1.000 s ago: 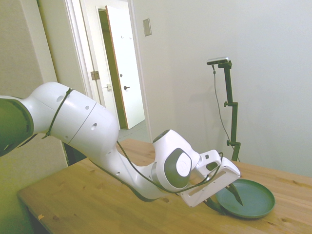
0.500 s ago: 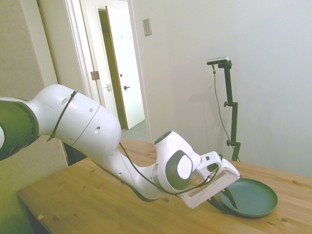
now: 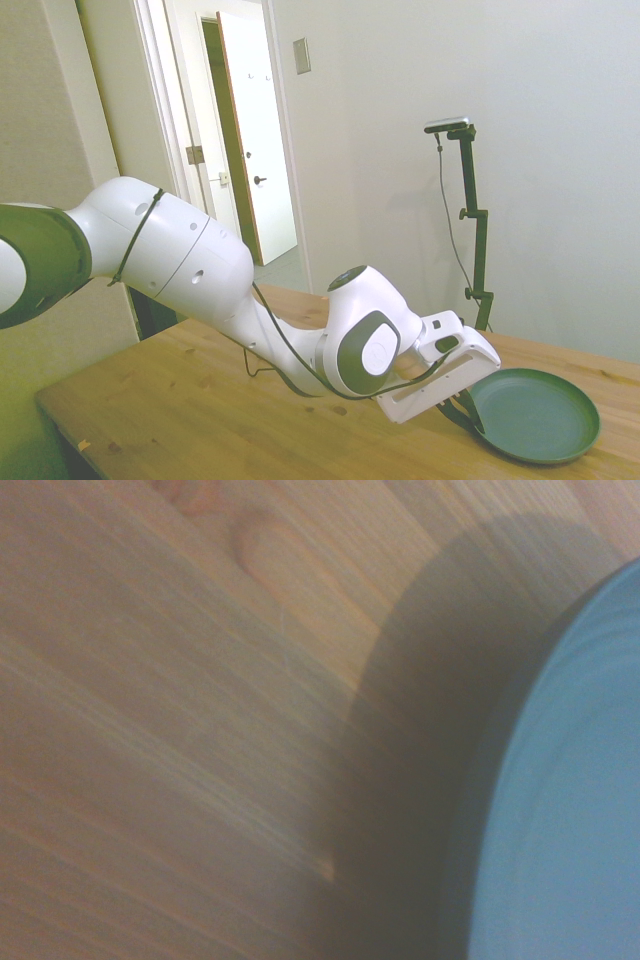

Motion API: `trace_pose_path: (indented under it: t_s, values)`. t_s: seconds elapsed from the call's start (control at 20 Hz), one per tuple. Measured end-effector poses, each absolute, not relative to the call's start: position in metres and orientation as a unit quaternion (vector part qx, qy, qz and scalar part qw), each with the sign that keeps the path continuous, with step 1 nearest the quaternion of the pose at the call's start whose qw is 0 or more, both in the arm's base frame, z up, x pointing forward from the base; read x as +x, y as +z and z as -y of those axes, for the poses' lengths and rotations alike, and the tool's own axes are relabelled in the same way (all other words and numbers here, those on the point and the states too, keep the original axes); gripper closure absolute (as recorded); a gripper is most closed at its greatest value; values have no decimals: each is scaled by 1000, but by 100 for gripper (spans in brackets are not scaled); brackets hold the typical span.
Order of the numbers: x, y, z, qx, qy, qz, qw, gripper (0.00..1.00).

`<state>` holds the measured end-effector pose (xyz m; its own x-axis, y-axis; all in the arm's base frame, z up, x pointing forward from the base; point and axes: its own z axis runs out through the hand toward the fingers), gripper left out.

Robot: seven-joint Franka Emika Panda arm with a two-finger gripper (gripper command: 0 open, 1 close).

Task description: Load the plate

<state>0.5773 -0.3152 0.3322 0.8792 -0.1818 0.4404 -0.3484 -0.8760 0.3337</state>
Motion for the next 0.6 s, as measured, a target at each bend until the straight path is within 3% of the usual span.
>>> trace_pose_path:
  t_s: [0.15, 0.6]
  values:
    - [581, 358, 297, 956, 173, 164, 168, 100]
    - [573, 503, 198, 969, 92, 227, -17, 100]
